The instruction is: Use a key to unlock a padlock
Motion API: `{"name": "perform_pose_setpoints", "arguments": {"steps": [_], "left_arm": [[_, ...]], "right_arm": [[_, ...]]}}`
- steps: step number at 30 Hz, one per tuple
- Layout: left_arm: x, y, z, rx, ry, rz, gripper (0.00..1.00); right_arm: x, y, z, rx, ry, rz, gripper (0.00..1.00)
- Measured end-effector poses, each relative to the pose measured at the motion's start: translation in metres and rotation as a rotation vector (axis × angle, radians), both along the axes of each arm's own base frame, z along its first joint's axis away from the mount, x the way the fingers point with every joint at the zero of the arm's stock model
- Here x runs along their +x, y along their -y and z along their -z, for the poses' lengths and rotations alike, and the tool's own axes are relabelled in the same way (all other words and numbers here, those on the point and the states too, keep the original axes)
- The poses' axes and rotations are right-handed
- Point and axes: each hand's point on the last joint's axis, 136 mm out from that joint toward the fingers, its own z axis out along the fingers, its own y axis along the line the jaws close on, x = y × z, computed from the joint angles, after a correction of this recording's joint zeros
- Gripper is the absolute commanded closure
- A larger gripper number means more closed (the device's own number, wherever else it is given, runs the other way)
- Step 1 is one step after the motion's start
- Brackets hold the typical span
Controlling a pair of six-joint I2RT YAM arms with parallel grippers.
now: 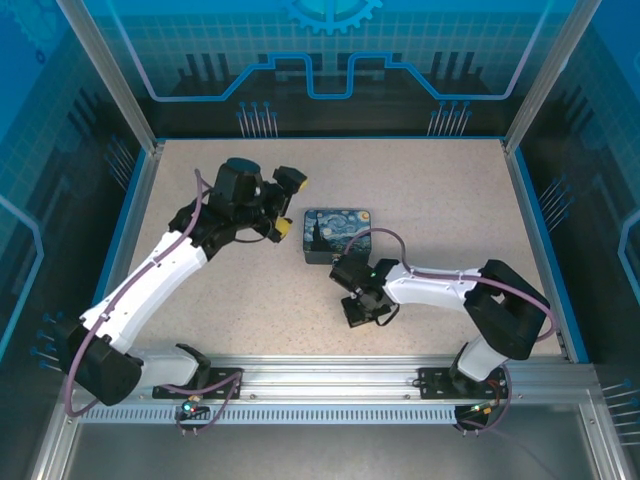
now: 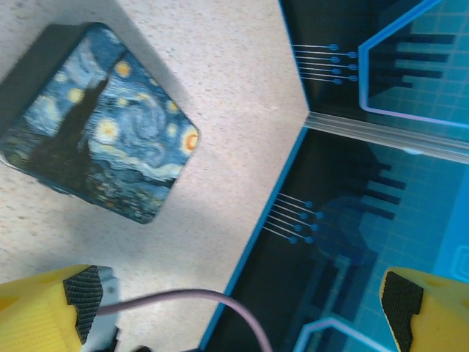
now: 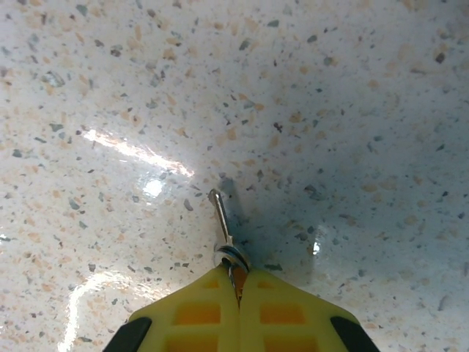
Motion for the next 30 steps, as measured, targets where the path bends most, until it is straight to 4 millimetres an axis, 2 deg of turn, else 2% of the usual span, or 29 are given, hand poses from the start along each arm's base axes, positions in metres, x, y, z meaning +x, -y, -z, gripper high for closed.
{"name": "perform_pose_setpoints", "arguments": {"steps": [6, 10, 14, 19, 24, 27, 30], "left_arm": [[-0.017, -0.017, 0.070, 0.088, -0.046, 0.031, 0.01], [-0.025, -0.021, 0.102, 0.138, -0.043, 0.077, 0.01], [-0.029, -0.019, 0.115, 0.162, -0.011, 0.135, 0.01], [-0.031, -0.010, 0.121, 0.164, 0.050, 0.212, 0.01], [-0.031, 0.008, 0.134, 0.143, 0.070, 0.298, 0.01], [-0.033, 0.025, 0.146, 0.120, 0.067, 0.366, 0.08], [-0.032, 0.040, 0.154, 0.091, 0.081, 0.427, 0.20]], "right_arm": [[0.000, 0.004, -0.002, 0.093, 0.006, 0.003, 1.00], [0.005, 0.009, -0.009, 0.150, 0.015, 0.027, 1.00], [0.014, 0.007, -0.019, 0.220, 0.046, 0.037, 1.00], [0.015, 0.006, -0.021, 0.276, 0.061, 0.033, 1.00], [0.015, 0.007, -0.026, 0.325, 0.074, 0.036, 1.00], [0.018, 0.006, -0.033, 0.368, 0.089, 0.041, 1.00], [0.021, 0.003, -0.044, 0.427, 0.103, 0.044, 1.00]]}}
